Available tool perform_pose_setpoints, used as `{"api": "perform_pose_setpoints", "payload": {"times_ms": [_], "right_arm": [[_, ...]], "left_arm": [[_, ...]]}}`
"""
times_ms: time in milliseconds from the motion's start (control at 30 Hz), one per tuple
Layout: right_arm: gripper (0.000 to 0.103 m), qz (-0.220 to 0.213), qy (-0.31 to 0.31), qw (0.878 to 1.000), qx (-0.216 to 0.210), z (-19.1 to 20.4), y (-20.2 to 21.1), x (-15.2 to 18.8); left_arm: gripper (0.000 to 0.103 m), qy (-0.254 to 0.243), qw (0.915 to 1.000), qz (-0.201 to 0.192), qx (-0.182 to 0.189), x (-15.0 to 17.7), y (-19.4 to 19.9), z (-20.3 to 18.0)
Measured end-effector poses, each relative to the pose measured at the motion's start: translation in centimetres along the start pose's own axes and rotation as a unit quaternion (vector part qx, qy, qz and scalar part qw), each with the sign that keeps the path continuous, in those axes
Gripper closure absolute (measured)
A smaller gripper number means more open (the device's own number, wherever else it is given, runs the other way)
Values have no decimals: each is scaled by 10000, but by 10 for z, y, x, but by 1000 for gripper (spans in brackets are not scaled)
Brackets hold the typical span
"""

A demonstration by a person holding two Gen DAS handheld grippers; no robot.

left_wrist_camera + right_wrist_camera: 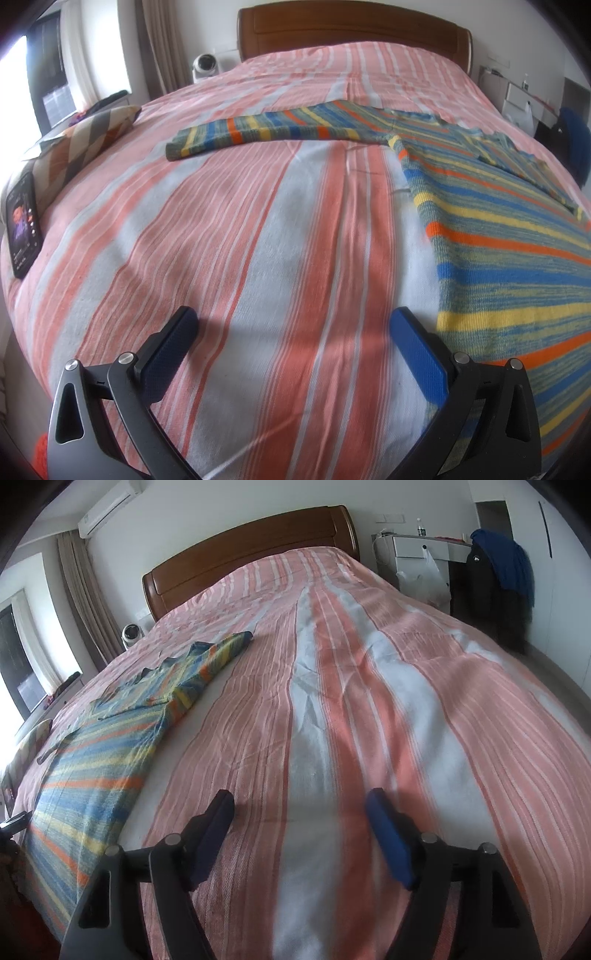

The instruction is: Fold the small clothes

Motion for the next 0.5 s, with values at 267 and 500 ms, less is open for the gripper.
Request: {"api": "perform_pose_setpoints", "payload": {"times_ms": [267,500], "right_arm": [[25,-51,61,10000,-18,2,-2,4],[24,-57,61,10000,-17,2,-2,4]], "left_arm": [[0,0,10000,1,1,0,0,-1],[0,-5,10000,-2,-1,0,0,-1]]}}
Point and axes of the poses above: each gripper's, at about its wrist camera, not at the fingertips, and y roughly against the way its jaws point, z to its left, x to its underside, the point moved 9 cm from there along -y, roughly the way its jaws point, and after that the axes turned 10 degrees about -y, right-handed, at the moved point
